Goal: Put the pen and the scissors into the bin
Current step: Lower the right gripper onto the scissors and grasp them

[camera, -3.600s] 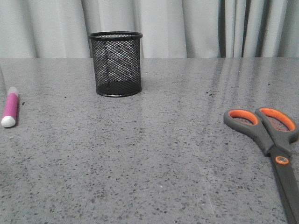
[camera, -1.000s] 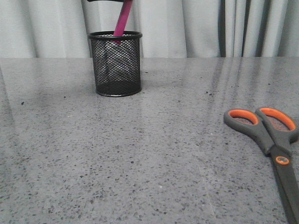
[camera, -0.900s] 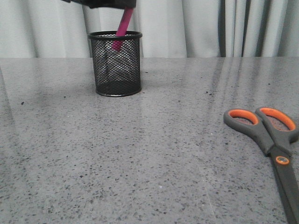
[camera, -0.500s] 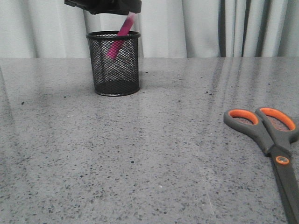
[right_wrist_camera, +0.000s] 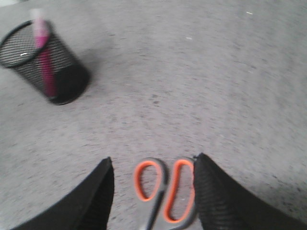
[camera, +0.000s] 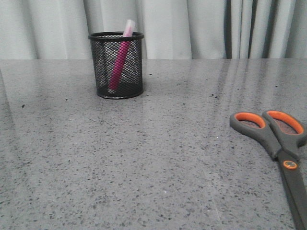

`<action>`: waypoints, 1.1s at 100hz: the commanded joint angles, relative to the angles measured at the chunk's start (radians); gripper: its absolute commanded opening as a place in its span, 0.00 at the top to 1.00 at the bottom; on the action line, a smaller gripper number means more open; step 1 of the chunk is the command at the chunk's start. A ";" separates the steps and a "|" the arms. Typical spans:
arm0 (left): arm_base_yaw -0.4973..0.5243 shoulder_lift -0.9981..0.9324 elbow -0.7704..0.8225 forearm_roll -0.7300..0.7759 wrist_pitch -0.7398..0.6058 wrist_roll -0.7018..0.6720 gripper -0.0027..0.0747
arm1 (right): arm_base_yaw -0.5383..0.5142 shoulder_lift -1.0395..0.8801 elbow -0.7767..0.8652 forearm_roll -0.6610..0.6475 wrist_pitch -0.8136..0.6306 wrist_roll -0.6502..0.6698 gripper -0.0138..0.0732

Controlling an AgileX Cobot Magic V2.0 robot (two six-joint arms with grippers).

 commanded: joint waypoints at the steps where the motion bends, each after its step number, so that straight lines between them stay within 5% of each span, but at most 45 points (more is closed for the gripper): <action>1: 0.003 -0.103 -0.031 -0.007 0.053 -0.036 0.44 | 0.053 0.037 -0.117 0.008 0.040 -0.037 0.47; 39: -0.063 -0.236 -0.007 0.017 0.067 -0.083 0.44 | 0.193 0.412 -0.408 0.008 0.455 -0.025 0.29; 62: -0.103 -0.245 0.002 0.017 0.067 -0.093 0.44 | 0.193 0.541 -0.416 -0.089 0.566 0.187 0.29; 110: -0.110 -0.245 0.002 0.017 0.071 -0.108 0.44 | 0.193 0.596 -0.324 -0.089 0.508 0.343 0.29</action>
